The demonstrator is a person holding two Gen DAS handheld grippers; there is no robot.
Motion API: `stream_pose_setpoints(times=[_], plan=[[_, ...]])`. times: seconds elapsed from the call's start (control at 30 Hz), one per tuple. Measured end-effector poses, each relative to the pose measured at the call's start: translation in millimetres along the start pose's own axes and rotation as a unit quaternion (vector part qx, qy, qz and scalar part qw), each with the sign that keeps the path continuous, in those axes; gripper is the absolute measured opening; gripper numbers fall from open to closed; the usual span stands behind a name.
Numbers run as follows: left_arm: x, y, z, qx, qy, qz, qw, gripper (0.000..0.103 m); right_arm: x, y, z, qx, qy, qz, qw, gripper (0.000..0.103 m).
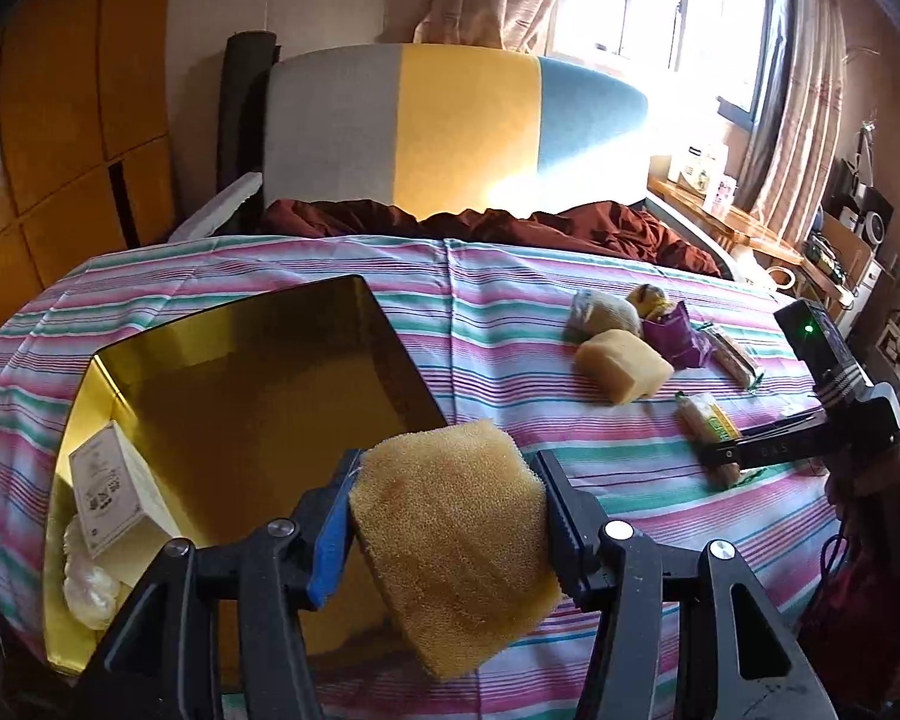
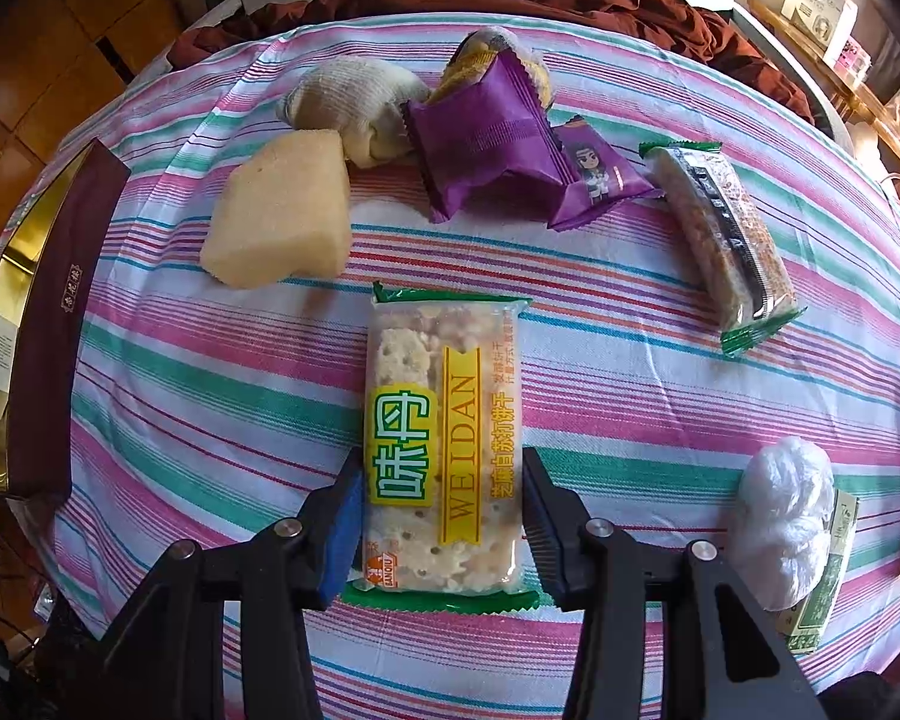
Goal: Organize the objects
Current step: 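Lower the yellow sponge into the gold tray and open the left gripper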
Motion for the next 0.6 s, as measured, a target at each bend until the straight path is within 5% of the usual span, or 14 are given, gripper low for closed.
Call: stream_pose_setpoints(times=[0.37,0.6], plan=[[-6,-15,83,0.064,-0.048,0.0,0.9968,0.056,0,3,3,-0.002,-0.004,0.002,1.0,0.05],[-11,-44,165,0.12,-0.106,-0.012,0.987,0.056,1,6,5,-0.006,-0.011,0.003,1.0,0.05]])
Point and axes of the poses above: each gripper's, at about its wrist camera, not at the fingertips, and y roughly the way its jaws point, z to its left, x to its top, the point moved 4 cm from there along y, roughly the way its jaws point, and after that the axes turned 13 degrees about -z, right-handed, at the moved point
